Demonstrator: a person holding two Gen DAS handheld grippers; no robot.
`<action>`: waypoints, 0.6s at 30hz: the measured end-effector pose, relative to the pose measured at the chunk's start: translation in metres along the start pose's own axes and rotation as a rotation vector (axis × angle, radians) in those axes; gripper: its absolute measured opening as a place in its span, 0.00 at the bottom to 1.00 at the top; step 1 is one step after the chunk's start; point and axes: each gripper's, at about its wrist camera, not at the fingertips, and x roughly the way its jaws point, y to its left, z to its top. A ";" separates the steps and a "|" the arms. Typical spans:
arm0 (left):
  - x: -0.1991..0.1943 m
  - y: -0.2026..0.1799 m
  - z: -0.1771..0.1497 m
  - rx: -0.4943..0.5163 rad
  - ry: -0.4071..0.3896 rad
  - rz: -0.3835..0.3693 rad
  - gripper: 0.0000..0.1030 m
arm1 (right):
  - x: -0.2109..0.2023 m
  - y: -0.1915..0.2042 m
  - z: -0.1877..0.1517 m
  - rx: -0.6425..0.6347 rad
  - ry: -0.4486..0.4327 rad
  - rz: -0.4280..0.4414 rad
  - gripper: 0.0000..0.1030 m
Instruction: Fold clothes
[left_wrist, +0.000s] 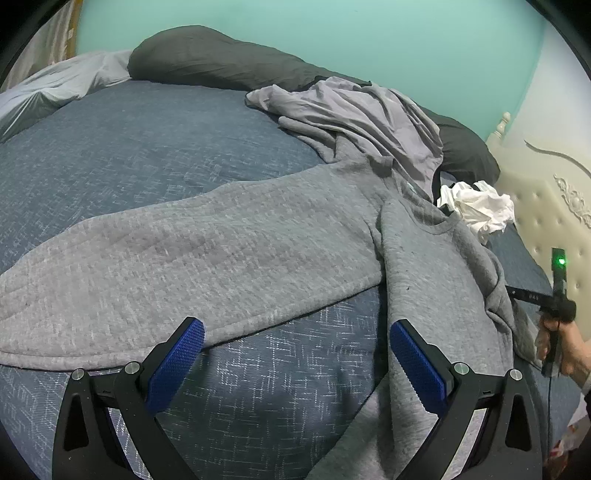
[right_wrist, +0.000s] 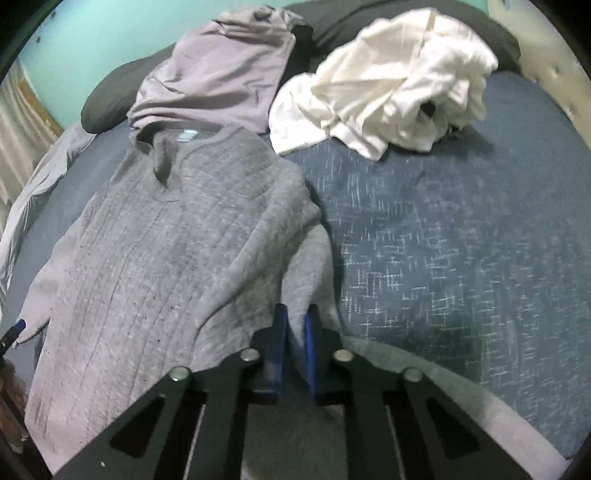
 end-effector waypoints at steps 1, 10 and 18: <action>0.000 0.000 0.000 0.001 0.001 -0.001 1.00 | -0.003 0.006 -0.004 -0.029 -0.012 -0.015 0.06; -0.001 0.000 0.000 -0.004 -0.003 -0.001 1.00 | -0.021 0.030 -0.040 -0.121 -0.006 0.081 0.09; -0.002 0.001 0.001 -0.007 -0.004 -0.002 1.00 | -0.045 -0.011 -0.011 0.115 -0.131 0.153 0.38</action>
